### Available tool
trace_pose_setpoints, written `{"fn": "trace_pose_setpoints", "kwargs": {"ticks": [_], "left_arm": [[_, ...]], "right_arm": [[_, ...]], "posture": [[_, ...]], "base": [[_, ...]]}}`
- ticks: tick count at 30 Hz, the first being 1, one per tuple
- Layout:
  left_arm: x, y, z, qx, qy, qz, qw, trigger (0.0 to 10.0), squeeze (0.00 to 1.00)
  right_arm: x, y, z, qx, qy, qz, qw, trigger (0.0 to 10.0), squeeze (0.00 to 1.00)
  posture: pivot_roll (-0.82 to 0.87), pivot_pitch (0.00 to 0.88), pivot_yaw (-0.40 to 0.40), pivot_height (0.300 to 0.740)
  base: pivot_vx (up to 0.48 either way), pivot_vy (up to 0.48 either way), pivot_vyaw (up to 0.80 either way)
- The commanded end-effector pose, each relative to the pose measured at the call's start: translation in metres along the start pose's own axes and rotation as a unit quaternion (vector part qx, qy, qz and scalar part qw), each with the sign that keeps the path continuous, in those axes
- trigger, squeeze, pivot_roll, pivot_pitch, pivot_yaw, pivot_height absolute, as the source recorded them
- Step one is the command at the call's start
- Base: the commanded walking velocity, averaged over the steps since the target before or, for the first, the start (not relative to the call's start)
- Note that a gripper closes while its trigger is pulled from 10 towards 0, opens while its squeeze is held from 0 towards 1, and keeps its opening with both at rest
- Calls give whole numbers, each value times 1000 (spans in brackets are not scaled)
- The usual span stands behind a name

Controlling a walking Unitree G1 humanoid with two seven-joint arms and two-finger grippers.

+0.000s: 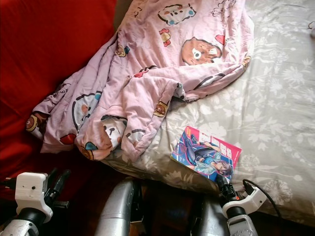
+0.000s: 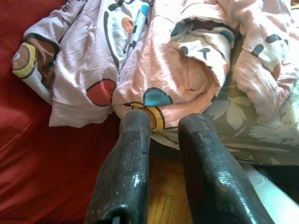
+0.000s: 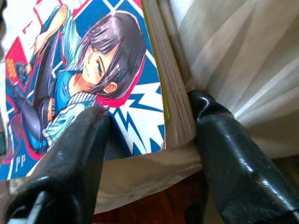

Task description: Clean up the room

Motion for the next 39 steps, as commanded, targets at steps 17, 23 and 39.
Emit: {"fn": "trace_pose_setpoints", "kwargs": {"ticks": [17,23,39], "left_arm": [[4,-4,-2,13,12,25,1000,10000,0],[5,-5,2,11,15,24,1000,10000,0],[9,-12,24,-4,34,22,999,10000,0]], "right_arm": [[13,-22,-1,32,39,8,999,0,0],[22,-15,3,-1,52,-13,999,0,0],[28,12,-2,-95,-1,-60,994,0,0]], "posture": [[266,306,127,618],[254,292,121,618],[205,195,85,618]], "base": [[0,0,0],[0,0,0],[0,0,0]]}}
Point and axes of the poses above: a point about 5 cm out from each wrist's last joint towards the gripper, its own z axis pointing out of the wrist towards the gripper, its own y axis along the axis of the wrist's last joint, x = y × z, the point moved 2 cm from there along z, pointing out of the wrist towards the gripper, and after that the axes turned 12 degrees about -z, right-handed, at the moved point
